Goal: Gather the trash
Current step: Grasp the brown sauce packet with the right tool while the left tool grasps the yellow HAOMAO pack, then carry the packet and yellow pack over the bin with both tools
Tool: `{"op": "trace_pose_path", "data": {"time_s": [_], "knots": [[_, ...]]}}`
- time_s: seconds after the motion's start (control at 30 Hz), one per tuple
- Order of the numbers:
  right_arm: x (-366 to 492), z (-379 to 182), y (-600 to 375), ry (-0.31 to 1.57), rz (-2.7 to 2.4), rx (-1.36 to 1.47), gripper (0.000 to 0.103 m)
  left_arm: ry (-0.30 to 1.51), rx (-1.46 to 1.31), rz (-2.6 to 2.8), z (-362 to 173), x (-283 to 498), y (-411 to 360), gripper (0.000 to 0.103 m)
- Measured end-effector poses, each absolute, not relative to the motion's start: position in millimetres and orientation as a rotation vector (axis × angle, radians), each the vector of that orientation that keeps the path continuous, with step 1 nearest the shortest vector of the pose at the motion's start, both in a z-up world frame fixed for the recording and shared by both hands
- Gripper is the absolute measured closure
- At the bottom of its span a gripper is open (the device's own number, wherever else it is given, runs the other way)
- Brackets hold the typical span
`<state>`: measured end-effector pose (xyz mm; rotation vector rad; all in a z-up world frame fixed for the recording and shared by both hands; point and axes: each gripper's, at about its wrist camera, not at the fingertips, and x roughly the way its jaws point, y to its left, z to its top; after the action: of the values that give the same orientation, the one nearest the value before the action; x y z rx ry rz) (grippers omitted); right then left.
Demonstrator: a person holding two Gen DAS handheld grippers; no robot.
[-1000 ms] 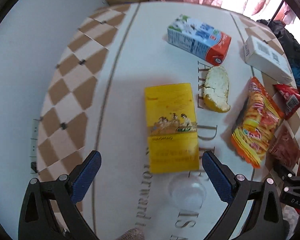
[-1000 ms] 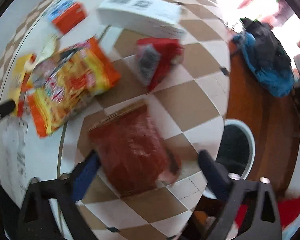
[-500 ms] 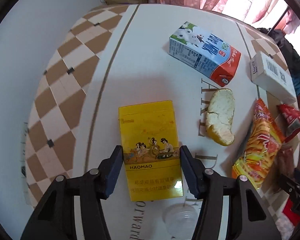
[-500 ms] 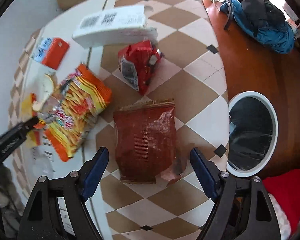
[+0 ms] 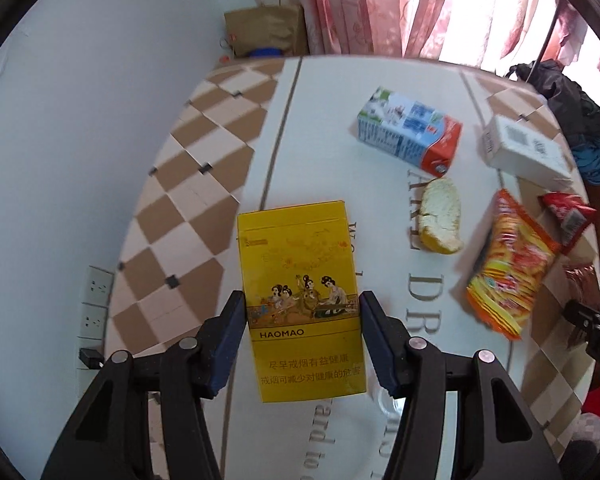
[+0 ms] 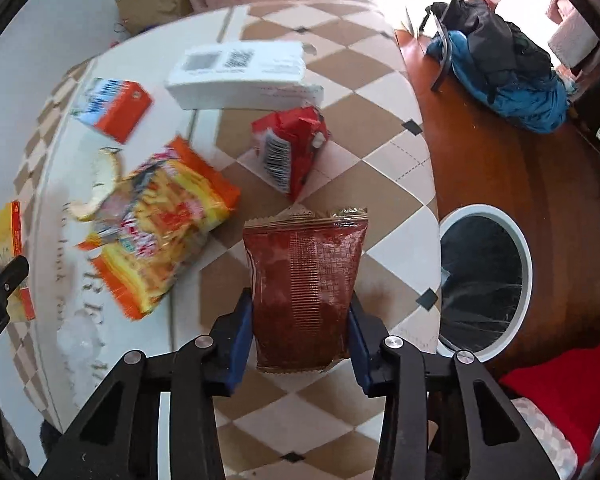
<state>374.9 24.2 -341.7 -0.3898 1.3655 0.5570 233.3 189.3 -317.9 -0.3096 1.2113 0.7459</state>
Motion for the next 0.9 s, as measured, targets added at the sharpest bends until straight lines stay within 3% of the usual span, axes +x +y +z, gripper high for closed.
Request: {"op": "trace_pose_path", "data": {"time_s": [0.53,0.73,0.9], "knots": [[331.3,-214.9,-106.6,1.114,0.626,-0.103,0.060,0.940,-0.270,0.598,-182.6,213.2,86.0,0.050],[350.9,-185.3,-190.8,1.064,0.559,0.003,0.060,0.891,-0.205,0.461,-152.8,253.8,17.3,0.050],[384.2,-197.1,-256.3,1.069,0.465,0.032,0.060,0.906,-0.174,0.344,-157.2,305.1,-38.5,0.050]]}}
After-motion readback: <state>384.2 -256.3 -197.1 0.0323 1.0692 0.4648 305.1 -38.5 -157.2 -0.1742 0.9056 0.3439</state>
